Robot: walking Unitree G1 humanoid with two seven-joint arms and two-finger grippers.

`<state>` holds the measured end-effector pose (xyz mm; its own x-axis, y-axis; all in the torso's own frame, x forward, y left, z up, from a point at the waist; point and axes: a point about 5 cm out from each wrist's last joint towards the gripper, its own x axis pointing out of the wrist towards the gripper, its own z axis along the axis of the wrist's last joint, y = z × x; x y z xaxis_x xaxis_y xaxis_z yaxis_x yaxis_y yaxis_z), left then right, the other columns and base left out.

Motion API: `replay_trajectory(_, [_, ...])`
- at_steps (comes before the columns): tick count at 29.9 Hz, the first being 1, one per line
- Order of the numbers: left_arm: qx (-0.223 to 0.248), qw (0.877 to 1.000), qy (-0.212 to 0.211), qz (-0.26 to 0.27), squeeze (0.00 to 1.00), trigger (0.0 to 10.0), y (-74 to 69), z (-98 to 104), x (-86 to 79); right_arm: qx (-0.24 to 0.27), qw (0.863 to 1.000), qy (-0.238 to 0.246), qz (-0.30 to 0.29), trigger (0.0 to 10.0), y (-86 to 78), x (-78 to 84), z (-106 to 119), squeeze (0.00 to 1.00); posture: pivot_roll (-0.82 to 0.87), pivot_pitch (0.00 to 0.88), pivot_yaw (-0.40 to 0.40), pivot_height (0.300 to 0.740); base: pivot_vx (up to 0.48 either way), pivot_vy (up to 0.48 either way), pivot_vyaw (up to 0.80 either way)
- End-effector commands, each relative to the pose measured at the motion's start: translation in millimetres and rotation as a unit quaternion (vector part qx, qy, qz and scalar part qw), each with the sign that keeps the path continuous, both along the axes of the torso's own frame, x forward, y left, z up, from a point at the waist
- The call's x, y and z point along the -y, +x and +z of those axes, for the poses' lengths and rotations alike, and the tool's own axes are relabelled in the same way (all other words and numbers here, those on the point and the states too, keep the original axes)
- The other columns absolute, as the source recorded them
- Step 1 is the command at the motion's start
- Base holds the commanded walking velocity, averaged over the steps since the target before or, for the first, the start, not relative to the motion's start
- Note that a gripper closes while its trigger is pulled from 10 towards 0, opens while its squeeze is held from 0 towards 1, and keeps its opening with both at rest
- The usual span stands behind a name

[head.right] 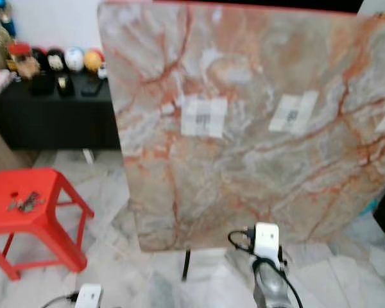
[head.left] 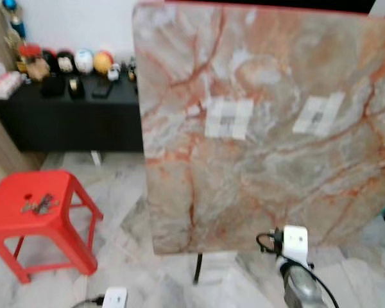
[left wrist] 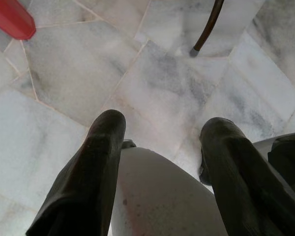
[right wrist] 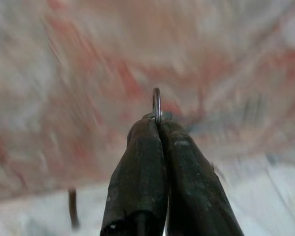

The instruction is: Hang keys on a hook

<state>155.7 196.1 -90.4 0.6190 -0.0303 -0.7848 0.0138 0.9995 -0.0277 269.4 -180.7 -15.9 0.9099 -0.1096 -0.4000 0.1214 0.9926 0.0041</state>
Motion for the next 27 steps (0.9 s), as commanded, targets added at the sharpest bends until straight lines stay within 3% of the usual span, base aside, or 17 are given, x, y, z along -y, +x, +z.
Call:
replay_trajectory(1, [-0.018,1.0,0.004,0.0,0.0,10.0,-7.7,-3.2,-2.9,0.046,0.998,-0.022,0.026,10.0,15.1,-6.1,17.0,0.0,0.08,0.002,-0.112,0.74,0.0,0.0,0.0])
replay_trajectory(4, [-0.016,1.0,0.004,0.0,0.0,10.0,-6.9,-3.0,-2.1,0.11,0.986,-0.092,0.09,10.0,32.1,-17.0,40.7,0.0,0.08,0.0,-0.112,0.74,0.0,0.0,0.0])
replay_trajectory(8, [-0.015,1.0,0.005,0.001,0.0,10.0,-6.5,-2.8,-1.8,0.148,0.978,-0.116,0.095,10.0,42.6,-16.9,57.2,0.0,0.08,0.0,-0.113,0.74,0.0,0.0,0.0])
replay_trajectory(11, [-0.014,1.0,0.006,0.0,0.0,10.0,-6.3,-2.7,-1.6,0.188,0.955,-0.198,0.113,10.0,51.2,-17.9,74.0,0.0,0.08,0.0,-0.116,0.74,0.0,0.0,0.0])
replay_trajectory(12, [-0.013,1.0,0.006,0.0,0.0,10.0,-6.1,-2.7,-1.5,0.204,0.939,-0.254,0.112,10.0,54.7,-17.1,81.3,0.0,0.08,0.0,-0.116,0.74,0.0,0.0,0.0])
replay_trajectory(13, [-0.013,1.0,0.006,0.0,0.0,10.0,-6.1,-2.7,-1.5,0.204,0.939,-0.254,0.112,10.0,54.7,-17.1,81.3,0.0,0.08,0.0,-0.116,0.74,0.0,0.0,0.0])
replay_trajectory(16, [-0.012,1.0,0.005,0.0,0.0,10.0,-5.8,-2.6,-0.8,0.23,0.916,-0.314,0.098,10.0,57.1,-15.7,90.1,0.0,0.08,0.0,-0.118,0.74,0.0,0.0,0.0])
replay_trajectory(18, [-0.012,1.0,0.005,-0.001,0.0,10.0,-5.7,-2.5,-0.7,0.235,0.912,-0.322,0.098,10.0,57.2,-16.1,91.4,0.0,0.08,0.0,-0.118,0.74,0.0,0.0,0.0])
replay_trajectory(19, [-0.011,1.0,0.005,-0.001,0.0,10.0,-5.5,-2.5,-0.2,0.251,0.892,-0.361,0.103,10.0,56.8,-19.2,94.0,0.0,0.08,0.0,-0.117,0.74,0.0,0.0,0.0])
replay_trajectory(20, [-0.011,1.0,0.005,-0.001,0.0,10.0,-5.5,-2.5,-0.2,0.251,0.892,-0.361,0.103,10.0,56.8,-19.2,94.0,0.0,0.08,0.0,-0.117,0.74,0.0,0.0,0.0])
replay_trajectory(22, [-0.011,1.0,0.004,-0.002,0.0,10.0,-5.4,-2.6,0.7,0.267,0.874,-0.395,0.097,10.0,55.4,-21.6,95.5,0.0,0.08,0.0,-0.118,0.74,0.0,0.0,0.0])
replay_trajectory(23, [-0.011,1.0,0.004,-0.002,0.0,10.0,-5.4,-2.6,0.7,0.267,0.874,-0.395,0.097,10.0,55.4,-21.6,95.5,0.0,0.08,0.0,-0.118,0.74,0.0,0.0,0.0])
replay_trajectory(25, [-0.009,1.0,0.004,-0.004,0.0,10.0,-4.7,-2.5,2.4,0.282,0.857,-0.424,0.082,10.0,54.4,-21.2,98.3,0.0,0.08,0.0,-0.118,0.74,0.0,0.0,0.0])
replay_trajectory(26, [-0.009,1.0,0.004,-0.004,0.0,10.0,-4.7,-2.5,2.4,0.282,0.857,-0.424,0.082,10.0,54.4,-21.2,98.3,0.0,0.08,0.0,-0.118,0.74,0.0,0.0,0.0])
replay_trajectory(27, [-0.008,1.0,0.003,-0.004,0.0,10.0,-4.4,-2.4,2.9,0.292,0.846,-0.437,0.093,10.0,54.0,-23.0,99.7,0.0,0.08,0.0,-0.118,0.74,0.0,0.0,0.0])
